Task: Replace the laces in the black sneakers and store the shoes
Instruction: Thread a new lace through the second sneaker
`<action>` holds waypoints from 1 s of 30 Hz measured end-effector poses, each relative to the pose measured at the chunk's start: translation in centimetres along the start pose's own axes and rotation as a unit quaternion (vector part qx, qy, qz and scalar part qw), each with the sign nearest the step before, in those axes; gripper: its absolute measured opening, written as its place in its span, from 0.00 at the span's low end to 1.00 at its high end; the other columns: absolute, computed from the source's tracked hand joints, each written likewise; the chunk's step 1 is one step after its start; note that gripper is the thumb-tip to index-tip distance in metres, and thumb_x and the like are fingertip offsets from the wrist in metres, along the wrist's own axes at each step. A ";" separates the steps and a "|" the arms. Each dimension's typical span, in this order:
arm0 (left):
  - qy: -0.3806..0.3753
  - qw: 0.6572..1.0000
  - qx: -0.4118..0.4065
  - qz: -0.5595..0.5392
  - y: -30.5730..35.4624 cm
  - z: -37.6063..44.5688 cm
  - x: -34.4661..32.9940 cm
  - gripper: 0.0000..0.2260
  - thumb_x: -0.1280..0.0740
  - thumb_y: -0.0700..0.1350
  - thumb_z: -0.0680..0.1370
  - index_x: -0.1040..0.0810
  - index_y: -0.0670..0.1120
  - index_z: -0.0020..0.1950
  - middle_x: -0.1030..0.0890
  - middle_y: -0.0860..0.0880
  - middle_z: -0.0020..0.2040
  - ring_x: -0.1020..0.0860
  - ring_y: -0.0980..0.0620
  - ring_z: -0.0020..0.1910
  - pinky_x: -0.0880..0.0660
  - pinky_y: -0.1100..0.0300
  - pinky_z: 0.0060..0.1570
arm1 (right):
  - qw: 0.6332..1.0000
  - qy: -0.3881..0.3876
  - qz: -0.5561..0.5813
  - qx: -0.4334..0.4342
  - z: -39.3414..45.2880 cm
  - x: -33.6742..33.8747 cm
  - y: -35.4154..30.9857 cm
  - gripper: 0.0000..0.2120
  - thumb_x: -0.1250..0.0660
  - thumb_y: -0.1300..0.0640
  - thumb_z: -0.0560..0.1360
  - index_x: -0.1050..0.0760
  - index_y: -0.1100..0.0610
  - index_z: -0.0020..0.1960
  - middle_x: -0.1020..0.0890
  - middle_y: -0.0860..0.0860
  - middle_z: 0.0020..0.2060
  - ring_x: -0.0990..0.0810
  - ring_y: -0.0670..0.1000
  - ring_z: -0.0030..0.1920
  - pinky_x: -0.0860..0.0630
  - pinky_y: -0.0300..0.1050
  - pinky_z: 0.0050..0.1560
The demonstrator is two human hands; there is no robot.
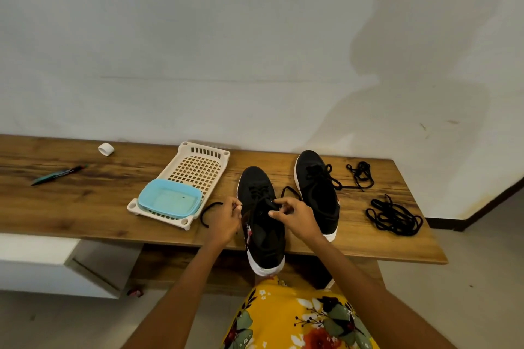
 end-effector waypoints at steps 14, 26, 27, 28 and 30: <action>0.075 0.972 -0.138 0.177 4.7 -0.5 -1.8 0.08 0.34 0.43 0.76 0.20 0.50 0.53 0.25 0.51 0.56 0.28 0.52 0.60 0.35 0.53 0.61 | 0.996 0.088 0.030 -0.018 0.5 2.7 0.4 0.08 0.33 0.63 0.76 0.19 0.62 0.54 0.16 0.55 0.44 0.19 0.46 0.39 0.22 0.31 0.39; 0.065 0.979 0.005 -0.191 0.9 -0.4 -1.5 0.12 0.29 0.39 0.73 0.28 0.46 0.52 0.20 0.50 0.48 0.21 0.53 0.50 0.24 0.57 0.53 | 0.998 0.035 -0.054 0.006 1.5 0.8 -0.6 0.02 0.35 0.60 0.77 0.25 0.55 0.46 0.19 0.50 0.40 0.19 0.49 0.44 0.21 0.45 0.48; 0.054 0.979 0.012 -0.199 0.8 -0.2 -1.3 0.13 0.28 0.40 0.73 0.27 0.45 0.54 0.20 0.50 0.46 0.22 0.54 0.47 0.24 0.61 0.50 | 0.998 0.029 -0.053 0.002 1.6 0.6 -0.3 0.02 0.36 0.60 0.78 0.24 0.55 0.47 0.19 0.51 0.40 0.19 0.50 0.44 0.21 0.46 0.48; 0.037 0.982 0.005 -0.186 1.1 -0.2 -1.2 0.12 0.28 0.41 0.73 0.25 0.44 0.55 0.21 0.50 0.43 0.22 0.55 0.44 0.25 0.67 0.45 | 0.998 0.025 -0.051 -0.004 1.6 0.5 0.0 0.03 0.36 0.60 0.78 0.24 0.56 0.49 0.19 0.51 0.40 0.19 0.50 0.44 0.20 0.47 0.49; 0.004 0.988 -0.018 -0.153 2.0 0.0 -0.8 0.10 0.29 0.42 0.74 0.20 0.42 0.53 0.21 0.51 0.39 0.23 0.57 0.40 0.28 0.74 0.37 | 0.999 0.019 -0.047 -0.011 1.7 0.2 0.2 0.07 0.37 0.58 0.78 0.22 0.56 0.54 0.19 0.50 0.41 0.19 0.49 0.45 0.20 0.50 0.51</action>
Point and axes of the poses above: each hand's wrist, its own z-axis towards the middle knuckle, its own x-axis out of the back of the hand, y = z × x, the point moved 9 cm from there along z, towards the middle knuckle
